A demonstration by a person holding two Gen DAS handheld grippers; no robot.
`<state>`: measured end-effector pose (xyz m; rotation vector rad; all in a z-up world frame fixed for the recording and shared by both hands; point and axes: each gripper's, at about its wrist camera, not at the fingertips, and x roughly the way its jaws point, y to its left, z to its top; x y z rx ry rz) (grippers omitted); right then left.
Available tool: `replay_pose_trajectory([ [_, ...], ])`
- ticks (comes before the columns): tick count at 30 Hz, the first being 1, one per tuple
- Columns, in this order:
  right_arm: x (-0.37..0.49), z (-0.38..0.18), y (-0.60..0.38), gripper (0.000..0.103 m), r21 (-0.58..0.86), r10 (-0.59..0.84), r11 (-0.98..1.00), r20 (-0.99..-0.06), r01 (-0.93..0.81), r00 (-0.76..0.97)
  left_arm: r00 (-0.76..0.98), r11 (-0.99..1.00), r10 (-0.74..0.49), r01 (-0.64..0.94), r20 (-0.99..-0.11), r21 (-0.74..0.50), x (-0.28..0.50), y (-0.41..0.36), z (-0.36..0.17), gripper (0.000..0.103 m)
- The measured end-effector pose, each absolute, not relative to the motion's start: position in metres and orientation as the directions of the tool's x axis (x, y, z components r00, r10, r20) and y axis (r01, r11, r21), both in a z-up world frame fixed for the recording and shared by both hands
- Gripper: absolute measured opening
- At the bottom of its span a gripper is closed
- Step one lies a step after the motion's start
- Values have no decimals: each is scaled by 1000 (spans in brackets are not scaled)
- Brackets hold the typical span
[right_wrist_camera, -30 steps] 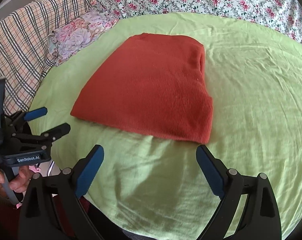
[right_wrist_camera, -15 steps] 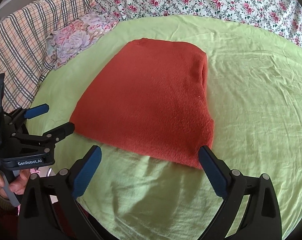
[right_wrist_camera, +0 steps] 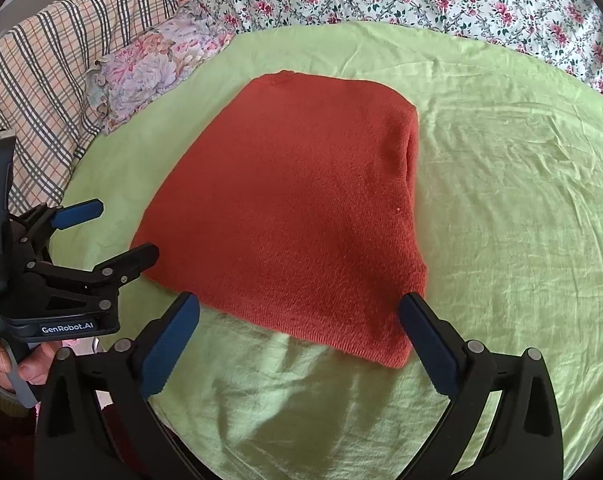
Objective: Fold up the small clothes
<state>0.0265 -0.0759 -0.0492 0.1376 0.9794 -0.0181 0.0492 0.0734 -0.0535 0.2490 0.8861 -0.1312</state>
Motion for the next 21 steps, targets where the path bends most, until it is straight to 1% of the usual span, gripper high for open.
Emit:
replay_pose_trajectory([
  [21,43,-50,-62,102,96,54,994,-859,57,510,629,962,-14,220,-777,160,53,75,-50,98],
])
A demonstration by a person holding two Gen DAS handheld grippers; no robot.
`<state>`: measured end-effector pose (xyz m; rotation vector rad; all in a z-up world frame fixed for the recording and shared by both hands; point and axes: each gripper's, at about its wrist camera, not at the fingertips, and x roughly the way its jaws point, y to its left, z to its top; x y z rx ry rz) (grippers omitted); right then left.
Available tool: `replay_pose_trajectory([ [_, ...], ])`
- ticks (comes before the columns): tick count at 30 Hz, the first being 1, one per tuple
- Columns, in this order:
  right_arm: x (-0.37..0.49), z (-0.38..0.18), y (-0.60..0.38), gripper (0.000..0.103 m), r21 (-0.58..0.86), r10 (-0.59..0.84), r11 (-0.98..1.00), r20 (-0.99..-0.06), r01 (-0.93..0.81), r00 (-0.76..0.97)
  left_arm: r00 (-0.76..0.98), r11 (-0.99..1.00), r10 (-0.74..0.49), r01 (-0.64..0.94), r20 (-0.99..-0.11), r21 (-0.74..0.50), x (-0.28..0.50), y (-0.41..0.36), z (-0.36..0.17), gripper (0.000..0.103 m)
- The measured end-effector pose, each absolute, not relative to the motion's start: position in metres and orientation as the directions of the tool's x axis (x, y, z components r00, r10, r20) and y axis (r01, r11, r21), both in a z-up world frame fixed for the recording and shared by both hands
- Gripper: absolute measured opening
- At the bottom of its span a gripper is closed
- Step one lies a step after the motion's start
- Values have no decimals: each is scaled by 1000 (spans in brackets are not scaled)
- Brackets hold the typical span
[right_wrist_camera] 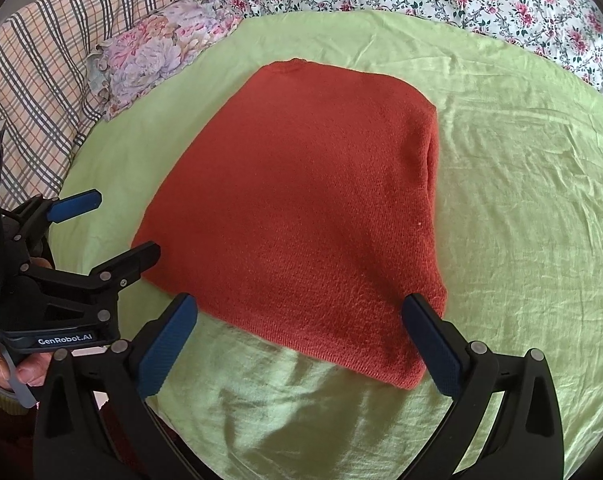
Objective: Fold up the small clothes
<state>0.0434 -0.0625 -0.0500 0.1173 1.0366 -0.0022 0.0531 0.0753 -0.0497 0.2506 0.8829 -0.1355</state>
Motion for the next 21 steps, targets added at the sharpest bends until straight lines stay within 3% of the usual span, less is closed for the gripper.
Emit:
replay_pose_trajectory([
  [21,48,-50,-60,102,98,56,993,-863,58,503,628,967,-29,216,-778,138,52,73,-47,98],
])
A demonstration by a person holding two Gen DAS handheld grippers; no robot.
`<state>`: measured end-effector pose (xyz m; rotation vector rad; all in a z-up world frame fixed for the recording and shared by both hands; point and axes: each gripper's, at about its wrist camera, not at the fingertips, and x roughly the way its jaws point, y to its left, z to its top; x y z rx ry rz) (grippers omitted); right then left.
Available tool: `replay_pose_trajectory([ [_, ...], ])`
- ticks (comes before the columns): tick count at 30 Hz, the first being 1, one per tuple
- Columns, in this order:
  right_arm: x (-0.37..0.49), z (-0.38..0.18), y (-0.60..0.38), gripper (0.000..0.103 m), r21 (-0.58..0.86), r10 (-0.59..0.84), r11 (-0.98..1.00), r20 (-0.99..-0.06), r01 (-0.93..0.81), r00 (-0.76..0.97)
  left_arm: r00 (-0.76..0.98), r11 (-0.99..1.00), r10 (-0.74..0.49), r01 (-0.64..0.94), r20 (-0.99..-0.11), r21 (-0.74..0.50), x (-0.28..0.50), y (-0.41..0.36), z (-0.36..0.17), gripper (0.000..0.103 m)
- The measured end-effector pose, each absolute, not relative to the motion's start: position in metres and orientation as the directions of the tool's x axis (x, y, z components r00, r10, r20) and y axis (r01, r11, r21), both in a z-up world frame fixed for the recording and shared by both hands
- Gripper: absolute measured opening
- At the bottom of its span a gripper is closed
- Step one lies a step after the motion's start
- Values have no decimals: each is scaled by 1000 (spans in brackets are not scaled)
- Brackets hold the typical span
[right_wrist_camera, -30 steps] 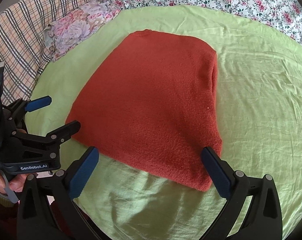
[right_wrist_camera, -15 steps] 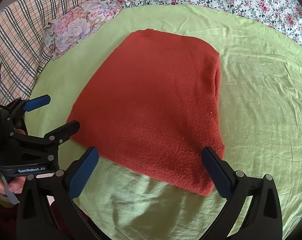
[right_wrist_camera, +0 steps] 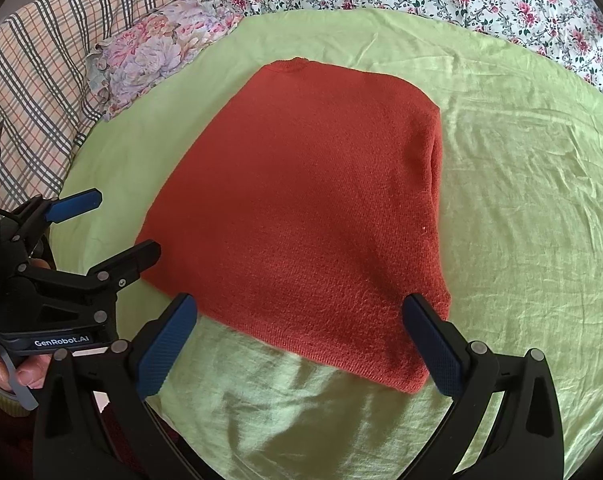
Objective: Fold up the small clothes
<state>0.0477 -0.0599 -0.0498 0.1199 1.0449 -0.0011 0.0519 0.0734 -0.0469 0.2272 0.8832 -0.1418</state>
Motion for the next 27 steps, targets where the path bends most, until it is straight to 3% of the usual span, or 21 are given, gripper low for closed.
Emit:
replay_pose_trajectory([
  [27,53,-45,-65,102,104,63,993,-862,53,503,627,967,-32,217,-778,134,56,70,-45,98],
])
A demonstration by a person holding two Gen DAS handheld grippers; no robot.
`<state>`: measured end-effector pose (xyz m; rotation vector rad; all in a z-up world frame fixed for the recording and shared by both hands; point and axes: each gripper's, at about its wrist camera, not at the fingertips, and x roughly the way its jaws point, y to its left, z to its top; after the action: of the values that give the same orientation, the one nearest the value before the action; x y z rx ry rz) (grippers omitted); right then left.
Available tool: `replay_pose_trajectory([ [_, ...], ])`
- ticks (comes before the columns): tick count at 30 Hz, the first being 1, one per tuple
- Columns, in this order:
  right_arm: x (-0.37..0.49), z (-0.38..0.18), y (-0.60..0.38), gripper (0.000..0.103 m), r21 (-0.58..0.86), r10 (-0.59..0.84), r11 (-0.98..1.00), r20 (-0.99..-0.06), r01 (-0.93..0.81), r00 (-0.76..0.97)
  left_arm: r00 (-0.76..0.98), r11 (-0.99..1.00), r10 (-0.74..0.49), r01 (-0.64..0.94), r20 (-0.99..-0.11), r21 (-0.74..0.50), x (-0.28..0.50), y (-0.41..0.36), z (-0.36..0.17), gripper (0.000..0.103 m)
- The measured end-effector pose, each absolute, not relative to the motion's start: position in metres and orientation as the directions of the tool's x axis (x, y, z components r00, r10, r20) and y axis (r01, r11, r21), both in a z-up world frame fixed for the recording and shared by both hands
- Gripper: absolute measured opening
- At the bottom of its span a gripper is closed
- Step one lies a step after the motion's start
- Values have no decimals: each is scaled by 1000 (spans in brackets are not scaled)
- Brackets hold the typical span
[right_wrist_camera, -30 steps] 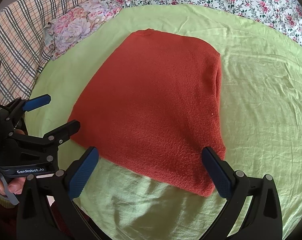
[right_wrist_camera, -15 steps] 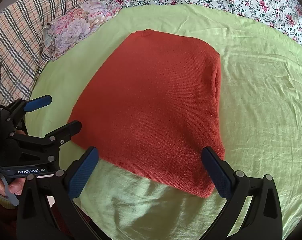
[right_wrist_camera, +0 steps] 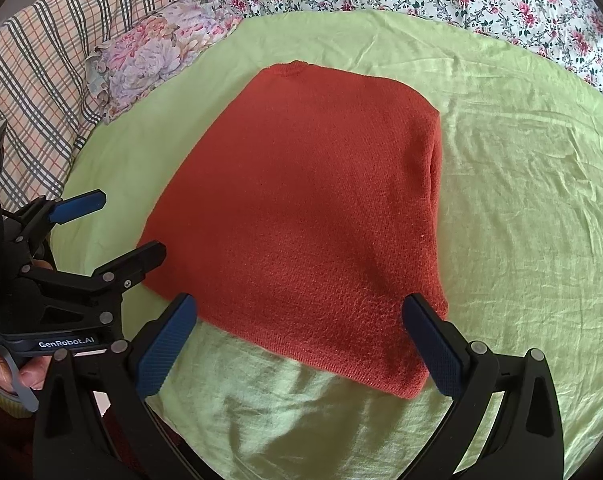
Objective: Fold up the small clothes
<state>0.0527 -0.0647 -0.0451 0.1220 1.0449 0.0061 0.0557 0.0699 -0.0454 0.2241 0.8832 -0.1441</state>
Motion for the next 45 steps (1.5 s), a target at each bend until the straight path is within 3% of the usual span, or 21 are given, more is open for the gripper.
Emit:
replay_pose_trajectory([
  [45,79,-37,-92,102,115,64,991,-858,69,510,619,968,-44,221,-784,121,90,65,-38,98],
])
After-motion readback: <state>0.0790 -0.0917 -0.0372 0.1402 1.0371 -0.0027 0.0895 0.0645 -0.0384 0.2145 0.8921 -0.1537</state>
